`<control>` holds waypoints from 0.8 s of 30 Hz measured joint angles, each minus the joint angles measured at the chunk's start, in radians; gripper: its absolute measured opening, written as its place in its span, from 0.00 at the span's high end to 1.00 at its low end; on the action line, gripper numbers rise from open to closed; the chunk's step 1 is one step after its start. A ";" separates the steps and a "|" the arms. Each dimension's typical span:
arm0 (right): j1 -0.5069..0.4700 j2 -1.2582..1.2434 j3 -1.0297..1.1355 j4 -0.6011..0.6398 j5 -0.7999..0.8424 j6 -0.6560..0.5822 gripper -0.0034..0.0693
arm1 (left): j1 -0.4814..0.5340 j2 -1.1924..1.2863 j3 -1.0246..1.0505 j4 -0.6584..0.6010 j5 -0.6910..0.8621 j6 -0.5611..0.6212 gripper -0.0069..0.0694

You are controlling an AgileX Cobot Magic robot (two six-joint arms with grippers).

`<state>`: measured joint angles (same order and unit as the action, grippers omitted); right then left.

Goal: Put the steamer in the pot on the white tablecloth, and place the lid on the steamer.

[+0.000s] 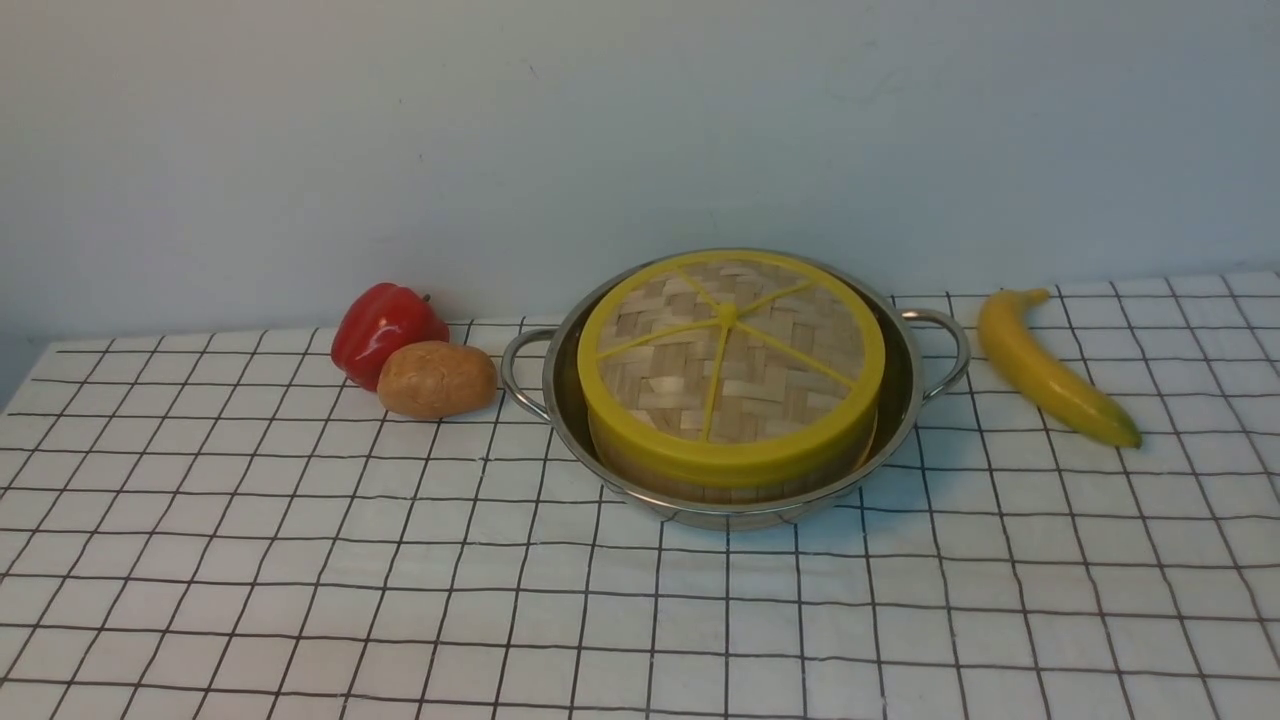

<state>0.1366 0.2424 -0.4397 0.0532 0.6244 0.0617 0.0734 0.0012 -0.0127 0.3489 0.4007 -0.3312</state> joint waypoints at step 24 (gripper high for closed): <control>-0.118 -0.237 0.447 -0.030 -0.289 -0.011 0.62 | 0.000 -0.002 0.000 0.000 0.000 0.000 0.76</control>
<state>0.0183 0.0054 0.0073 0.0234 0.3353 0.0507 0.0734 -0.0004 -0.0127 0.3489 0.4007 -0.3312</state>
